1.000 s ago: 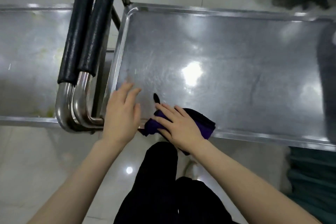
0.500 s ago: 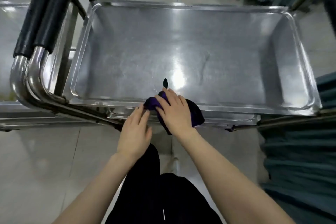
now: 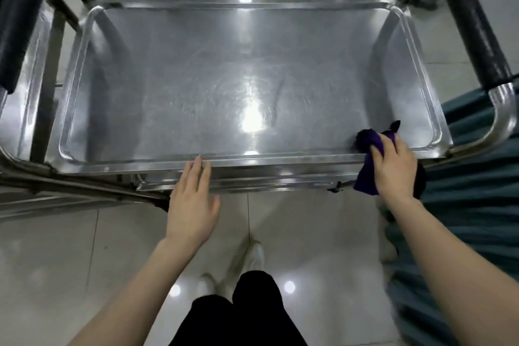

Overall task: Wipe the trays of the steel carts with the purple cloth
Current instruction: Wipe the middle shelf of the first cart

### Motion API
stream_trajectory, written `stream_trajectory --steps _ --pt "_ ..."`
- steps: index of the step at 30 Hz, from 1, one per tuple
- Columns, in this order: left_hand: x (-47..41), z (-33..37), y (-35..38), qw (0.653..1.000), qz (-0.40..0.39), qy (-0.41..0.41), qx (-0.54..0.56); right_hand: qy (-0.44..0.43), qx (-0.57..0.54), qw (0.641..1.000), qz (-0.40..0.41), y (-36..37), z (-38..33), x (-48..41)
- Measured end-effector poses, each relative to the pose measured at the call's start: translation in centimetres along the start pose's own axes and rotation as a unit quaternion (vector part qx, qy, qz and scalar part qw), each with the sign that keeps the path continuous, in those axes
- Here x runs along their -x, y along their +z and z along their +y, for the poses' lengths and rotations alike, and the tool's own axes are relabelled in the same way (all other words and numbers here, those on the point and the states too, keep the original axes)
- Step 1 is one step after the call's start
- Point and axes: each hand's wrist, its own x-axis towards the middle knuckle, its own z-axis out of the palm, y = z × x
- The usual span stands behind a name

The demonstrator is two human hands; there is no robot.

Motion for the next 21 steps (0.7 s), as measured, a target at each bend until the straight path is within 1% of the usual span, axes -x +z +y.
stream_trajectory --steps 3,5,8,10,12,14,16,19,21 --pt "0.2 -0.6 -0.2 0.999 -0.018 0.027 -0.013 0.003 -0.02 1.0 -0.001 0.2 -2.5 1.3" --pt "0.3 -1.1 -0.5 0.998 -0.029 0.043 -0.023 -0.039 -0.037 0.998 -0.031 0.6 -5.9 3.0" --pt "0.9 -2.4 -0.8 0.997 -0.032 0.069 -0.027 -0.138 -0.075 0.985 -0.071 1.5 -12.1 6.1" --pt "2.3 -3.9 -1.0 0.996 -0.035 0.078 -0.025 -0.158 -0.102 0.979 -0.082 2.0 -15.9 8.5" --pt "4.4 -6.1 -1.0 0.997 -0.034 0.066 -0.007 -0.157 -0.135 0.975 -0.085 2.6 -18.8 11.2" --pt "6.8 -9.0 -0.7 0.999 -0.031 0.043 0.005 -0.18 -0.147 0.968 -0.094 3.7 -20.9 14.1" --pt "8.9 -11.9 -0.2 0.999 -0.036 0.007 0.005 -0.211 -0.133 0.96 -0.128 5.2 -22.2 16.4" --pt "11.0 -15.2 0.8 0.996 -0.072 -0.051 0.006 -0.212 -0.103 0.953 -0.192 7.8 -23.7 17.7" --pt "10.4 -17.0 2.2 0.996 -0.06 -0.066 0.023 -0.22 -0.099 0.946 -0.214 10.0 -24.6 17.3"
